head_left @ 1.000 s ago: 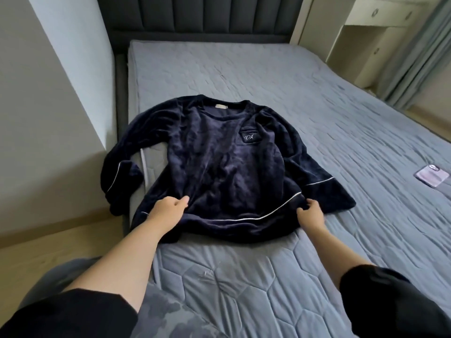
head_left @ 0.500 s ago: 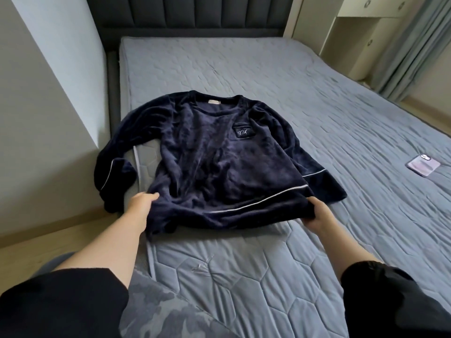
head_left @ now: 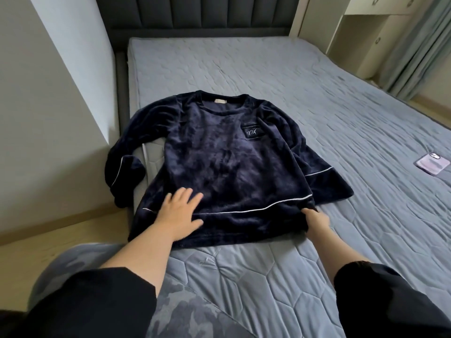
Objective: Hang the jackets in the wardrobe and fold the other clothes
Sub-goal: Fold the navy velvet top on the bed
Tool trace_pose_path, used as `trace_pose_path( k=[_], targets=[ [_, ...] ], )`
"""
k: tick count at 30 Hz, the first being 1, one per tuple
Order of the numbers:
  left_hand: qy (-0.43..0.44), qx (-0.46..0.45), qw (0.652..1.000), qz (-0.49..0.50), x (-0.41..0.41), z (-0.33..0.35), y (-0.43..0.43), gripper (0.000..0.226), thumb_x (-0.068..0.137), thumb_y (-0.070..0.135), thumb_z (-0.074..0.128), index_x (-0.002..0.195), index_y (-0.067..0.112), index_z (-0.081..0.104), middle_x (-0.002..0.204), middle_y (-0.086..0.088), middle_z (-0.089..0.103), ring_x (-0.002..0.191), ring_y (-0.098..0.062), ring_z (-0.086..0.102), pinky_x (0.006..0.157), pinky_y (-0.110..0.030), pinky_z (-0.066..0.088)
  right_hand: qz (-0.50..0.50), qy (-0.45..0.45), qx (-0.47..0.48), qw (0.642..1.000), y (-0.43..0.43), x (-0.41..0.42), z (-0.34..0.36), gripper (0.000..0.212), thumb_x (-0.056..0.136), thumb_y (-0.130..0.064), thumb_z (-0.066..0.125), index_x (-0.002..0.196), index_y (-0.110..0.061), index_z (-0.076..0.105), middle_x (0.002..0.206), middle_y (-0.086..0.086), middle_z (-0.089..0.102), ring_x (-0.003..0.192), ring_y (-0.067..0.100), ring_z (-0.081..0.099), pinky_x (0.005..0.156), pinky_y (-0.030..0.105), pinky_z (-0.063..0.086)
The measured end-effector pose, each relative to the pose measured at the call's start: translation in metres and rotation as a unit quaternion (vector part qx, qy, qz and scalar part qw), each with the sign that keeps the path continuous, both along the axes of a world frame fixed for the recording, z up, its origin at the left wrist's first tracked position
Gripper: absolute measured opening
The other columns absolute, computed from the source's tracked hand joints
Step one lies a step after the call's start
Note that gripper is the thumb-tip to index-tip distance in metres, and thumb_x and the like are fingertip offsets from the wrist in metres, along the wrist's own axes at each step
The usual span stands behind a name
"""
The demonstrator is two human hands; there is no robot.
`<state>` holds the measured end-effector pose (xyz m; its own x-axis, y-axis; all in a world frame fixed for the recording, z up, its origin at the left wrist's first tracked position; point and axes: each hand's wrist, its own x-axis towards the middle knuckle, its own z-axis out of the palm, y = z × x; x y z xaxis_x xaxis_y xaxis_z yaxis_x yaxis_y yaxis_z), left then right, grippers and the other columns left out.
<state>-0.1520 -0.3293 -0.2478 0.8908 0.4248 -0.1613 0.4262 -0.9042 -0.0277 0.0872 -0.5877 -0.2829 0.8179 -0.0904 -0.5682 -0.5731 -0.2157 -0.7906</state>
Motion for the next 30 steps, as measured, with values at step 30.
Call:
trace_pose_path(
  k=[30],
  targets=[
    [-0.242, -0.624, 0.653, 0.353, 0.046, -0.007, 0.011, 0.032, 0.099, 0.024, 0.046, 0.130, 0.016, 0.052, 0.141, -0.008, 0.048, 0.131, -0.020, 0.042, 0.107, -0.027, 0.026, 0.308, -0.453, -0.052, 0.835, 0.142, 0.008, 0.107, 0.009, 0.077, -0.012, 0.058, 0.086, -0.012, 0.055, 0.077, -0.003, 0.061, 0.071, 0.003, 0.055, 0.062, 0.016, 0.034]
  ],
)
